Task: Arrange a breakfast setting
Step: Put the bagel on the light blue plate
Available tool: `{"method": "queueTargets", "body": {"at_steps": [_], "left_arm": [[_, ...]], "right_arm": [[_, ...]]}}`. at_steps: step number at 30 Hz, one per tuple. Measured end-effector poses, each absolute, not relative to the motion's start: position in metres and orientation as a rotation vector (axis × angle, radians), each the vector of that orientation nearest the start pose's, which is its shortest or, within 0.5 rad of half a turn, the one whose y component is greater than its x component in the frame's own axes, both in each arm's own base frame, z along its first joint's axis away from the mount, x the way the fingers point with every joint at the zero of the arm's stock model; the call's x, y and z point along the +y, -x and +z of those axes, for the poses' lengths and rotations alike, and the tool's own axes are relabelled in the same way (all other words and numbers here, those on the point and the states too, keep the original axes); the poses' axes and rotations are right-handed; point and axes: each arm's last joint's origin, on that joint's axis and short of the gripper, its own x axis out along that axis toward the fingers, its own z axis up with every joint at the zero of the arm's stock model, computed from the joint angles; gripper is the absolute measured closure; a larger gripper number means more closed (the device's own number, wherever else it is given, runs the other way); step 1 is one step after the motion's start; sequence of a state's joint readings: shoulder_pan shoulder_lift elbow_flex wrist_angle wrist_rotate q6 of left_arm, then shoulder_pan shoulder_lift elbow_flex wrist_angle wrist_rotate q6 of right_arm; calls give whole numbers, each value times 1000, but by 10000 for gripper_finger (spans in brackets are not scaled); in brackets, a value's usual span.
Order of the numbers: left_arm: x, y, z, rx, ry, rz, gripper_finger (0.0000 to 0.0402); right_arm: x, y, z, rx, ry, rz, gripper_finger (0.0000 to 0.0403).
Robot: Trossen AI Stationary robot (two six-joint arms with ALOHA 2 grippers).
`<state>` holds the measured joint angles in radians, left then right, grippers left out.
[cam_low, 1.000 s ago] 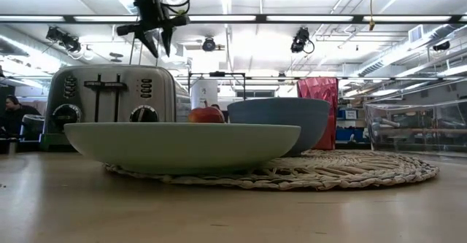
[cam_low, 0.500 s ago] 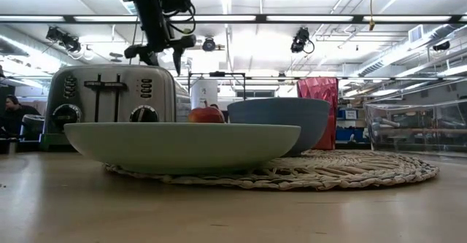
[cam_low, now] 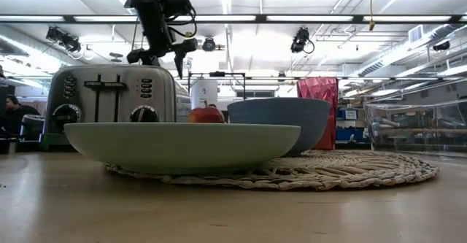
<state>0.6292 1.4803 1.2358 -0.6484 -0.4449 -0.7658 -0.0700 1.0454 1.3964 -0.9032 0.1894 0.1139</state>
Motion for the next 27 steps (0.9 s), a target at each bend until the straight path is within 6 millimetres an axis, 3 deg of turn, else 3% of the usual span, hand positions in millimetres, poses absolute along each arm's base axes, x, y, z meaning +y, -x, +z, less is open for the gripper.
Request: {"method": "queueTargets", "body": {"at_steps": [8, 18, 27], "left_arm": [[191, -239, 292, 505, 721, 1334, 166], [195, -242, 286, 484, 754, 1376, 222], [192, -244, 283, 526, 793, 1319, 230]], "right_arm": [[-18, -179, 423, 527, -92, -287, 245], [-18, -179, 423, 522, -100, -289, 245], [-18, -179, 423, 522, -100, -289, 245]]}}
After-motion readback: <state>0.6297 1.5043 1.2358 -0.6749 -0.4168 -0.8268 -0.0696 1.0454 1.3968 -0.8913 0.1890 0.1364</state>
